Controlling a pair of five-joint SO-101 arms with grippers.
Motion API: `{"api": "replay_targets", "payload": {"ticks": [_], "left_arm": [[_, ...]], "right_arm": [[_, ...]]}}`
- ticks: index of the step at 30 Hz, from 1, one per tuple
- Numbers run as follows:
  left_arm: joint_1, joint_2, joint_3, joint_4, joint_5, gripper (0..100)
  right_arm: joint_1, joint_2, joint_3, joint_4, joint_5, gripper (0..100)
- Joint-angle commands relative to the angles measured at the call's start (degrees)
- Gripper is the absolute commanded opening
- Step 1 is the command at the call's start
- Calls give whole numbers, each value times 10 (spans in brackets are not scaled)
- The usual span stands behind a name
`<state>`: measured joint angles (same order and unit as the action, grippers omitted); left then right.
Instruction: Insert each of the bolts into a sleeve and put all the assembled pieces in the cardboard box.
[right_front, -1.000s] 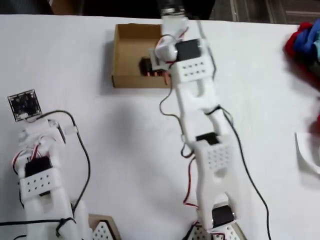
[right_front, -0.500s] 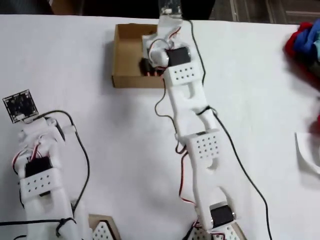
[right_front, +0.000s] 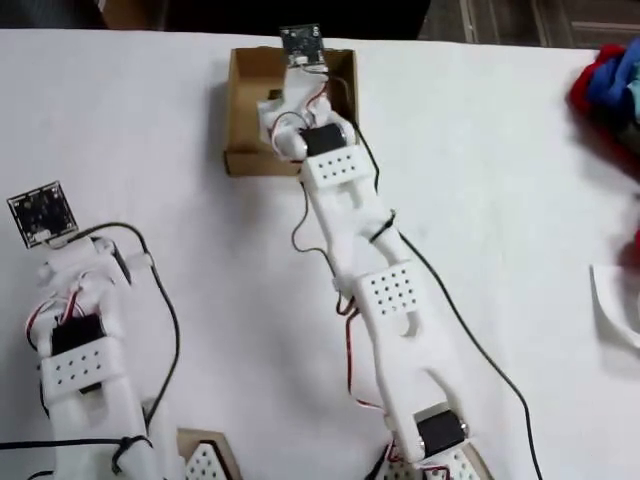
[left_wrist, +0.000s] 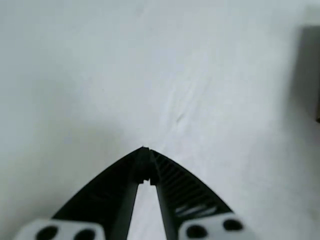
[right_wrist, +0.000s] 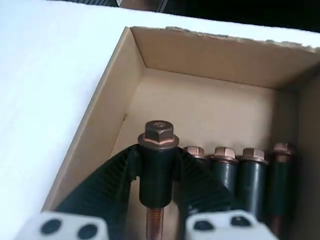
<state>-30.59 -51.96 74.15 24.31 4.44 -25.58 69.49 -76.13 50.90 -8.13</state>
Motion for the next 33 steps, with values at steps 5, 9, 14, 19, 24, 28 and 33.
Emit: {"api": "replay_targets", "payload": {"ticks": [5, 9, 14, 19, 24, 28, 33], "left_arm": [[7, -14, -1, -14, 4, 24], [7, -14, -1, -14, 4, 24], [7, -14, 0, -13, 4, 24], [7, -14, 0, -13, 4, 24], [7, -14, 0, -13, 4, 24], [7, -14, 0, -13, 4, 24], [7, -14, 0, -12, 4, 24]], "right_arm": [[-4, -12, -22, -17, -5, 19], [-4, -11, -15, -18, -5, 19], [-4, 4, 0, -16, -28, 19], [-6, 15, 0, -15, -30, 19], [-11, 16, 1, -17, -29, 19], [-11, 16, 1, -17, -29, 20], [-11, 21, 1, -17, -29, 25]]}}
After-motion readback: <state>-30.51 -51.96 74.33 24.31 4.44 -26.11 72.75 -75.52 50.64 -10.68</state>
